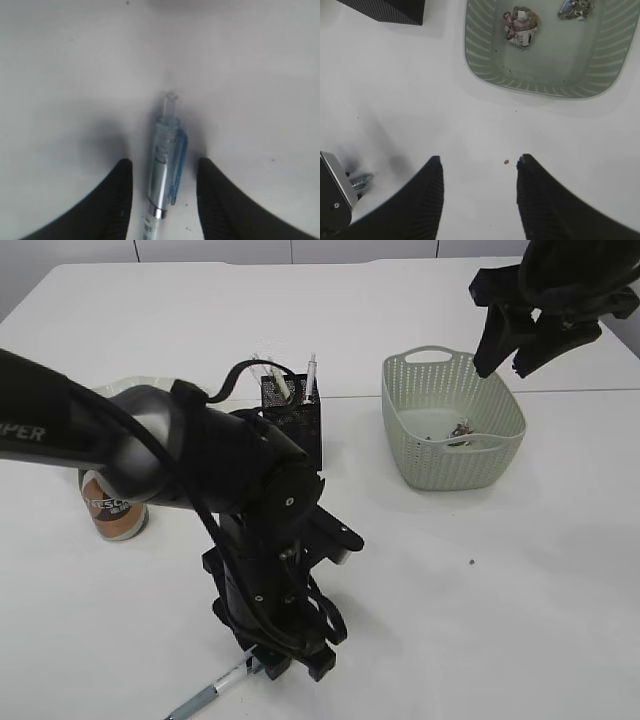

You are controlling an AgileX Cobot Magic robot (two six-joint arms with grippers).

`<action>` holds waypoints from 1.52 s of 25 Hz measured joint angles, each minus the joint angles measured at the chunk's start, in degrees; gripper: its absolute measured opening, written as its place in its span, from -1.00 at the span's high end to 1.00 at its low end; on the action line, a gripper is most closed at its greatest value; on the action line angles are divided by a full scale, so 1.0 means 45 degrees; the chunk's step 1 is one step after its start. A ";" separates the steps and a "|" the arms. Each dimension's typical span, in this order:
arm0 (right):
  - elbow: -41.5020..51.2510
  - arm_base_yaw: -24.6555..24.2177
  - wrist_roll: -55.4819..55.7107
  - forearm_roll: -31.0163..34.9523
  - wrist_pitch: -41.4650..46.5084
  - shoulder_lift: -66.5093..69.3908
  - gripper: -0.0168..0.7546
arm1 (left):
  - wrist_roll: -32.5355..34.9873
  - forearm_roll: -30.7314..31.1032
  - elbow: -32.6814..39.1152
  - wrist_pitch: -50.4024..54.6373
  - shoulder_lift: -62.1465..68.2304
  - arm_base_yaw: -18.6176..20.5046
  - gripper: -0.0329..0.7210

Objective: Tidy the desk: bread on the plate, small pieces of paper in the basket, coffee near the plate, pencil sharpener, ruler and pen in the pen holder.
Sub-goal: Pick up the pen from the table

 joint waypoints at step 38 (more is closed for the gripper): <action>0.0000 0.0000 -0.0049 0.0000 0.0000 0.0000 0.04 | 0.0347 -0.1054 0.0013 0.1089 -0.0918 -0.0054 0.69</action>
